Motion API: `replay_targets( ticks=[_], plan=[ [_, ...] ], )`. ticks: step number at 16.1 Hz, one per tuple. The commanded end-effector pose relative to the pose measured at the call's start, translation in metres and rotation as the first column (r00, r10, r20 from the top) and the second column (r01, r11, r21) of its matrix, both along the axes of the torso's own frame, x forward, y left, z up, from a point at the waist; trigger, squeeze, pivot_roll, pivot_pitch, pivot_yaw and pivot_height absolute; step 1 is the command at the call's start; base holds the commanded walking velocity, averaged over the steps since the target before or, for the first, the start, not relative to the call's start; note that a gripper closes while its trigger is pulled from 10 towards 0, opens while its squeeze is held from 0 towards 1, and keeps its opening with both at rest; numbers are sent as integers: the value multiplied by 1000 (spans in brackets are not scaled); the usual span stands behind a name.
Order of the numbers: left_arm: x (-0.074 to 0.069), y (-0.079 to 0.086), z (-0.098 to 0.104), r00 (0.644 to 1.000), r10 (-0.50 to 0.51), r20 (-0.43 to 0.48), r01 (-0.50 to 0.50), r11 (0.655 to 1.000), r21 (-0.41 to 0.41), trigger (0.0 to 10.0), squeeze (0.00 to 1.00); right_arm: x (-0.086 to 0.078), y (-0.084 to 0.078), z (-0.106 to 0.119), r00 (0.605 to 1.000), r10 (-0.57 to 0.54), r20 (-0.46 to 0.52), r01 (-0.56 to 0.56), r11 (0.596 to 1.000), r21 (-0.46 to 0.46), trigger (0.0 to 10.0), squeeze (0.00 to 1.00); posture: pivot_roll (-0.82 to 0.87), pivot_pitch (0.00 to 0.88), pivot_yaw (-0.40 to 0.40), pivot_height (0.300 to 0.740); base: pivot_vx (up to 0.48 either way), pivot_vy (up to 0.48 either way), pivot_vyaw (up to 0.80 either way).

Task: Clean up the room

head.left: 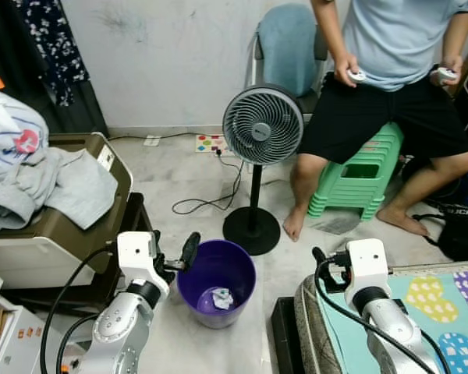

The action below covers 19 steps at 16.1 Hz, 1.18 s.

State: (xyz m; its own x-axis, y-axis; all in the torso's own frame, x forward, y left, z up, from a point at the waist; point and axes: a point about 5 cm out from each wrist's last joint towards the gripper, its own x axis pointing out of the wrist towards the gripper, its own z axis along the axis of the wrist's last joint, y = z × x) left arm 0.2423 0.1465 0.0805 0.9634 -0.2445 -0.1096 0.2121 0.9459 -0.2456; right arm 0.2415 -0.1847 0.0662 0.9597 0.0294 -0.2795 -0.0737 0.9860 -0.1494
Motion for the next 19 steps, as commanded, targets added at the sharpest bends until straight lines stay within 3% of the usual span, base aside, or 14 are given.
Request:
replay_targets(
  ticks=[1, 12, 19],
  plan=[
    [0, 6, 5, 999, 23, 25, -23, 1000, 17, 10000, 0, 1, 0, 6, 1000, -2, 22, 2, 1000, 11, 10000, 0, -95, 0, 18, 740, 0, 0, -800],
    [6, 6, 6, 999, 26, 35, -27, 999, 35, 10000, 0, 4, 0, 7, 999, -3, 32, 3, 1000, 13, 10000, 0, -96, 0, 22, 740, 0, 0, -792],
    [9, 9, 5, 997, 72, 14, -72, 997, 22, 10000, 0, 4, 2, 6, 1000, 3, 30, -4, 1000, 14, 10000, 0, -94, 0, 21, 740, 0, 0, -71]
  ],
)
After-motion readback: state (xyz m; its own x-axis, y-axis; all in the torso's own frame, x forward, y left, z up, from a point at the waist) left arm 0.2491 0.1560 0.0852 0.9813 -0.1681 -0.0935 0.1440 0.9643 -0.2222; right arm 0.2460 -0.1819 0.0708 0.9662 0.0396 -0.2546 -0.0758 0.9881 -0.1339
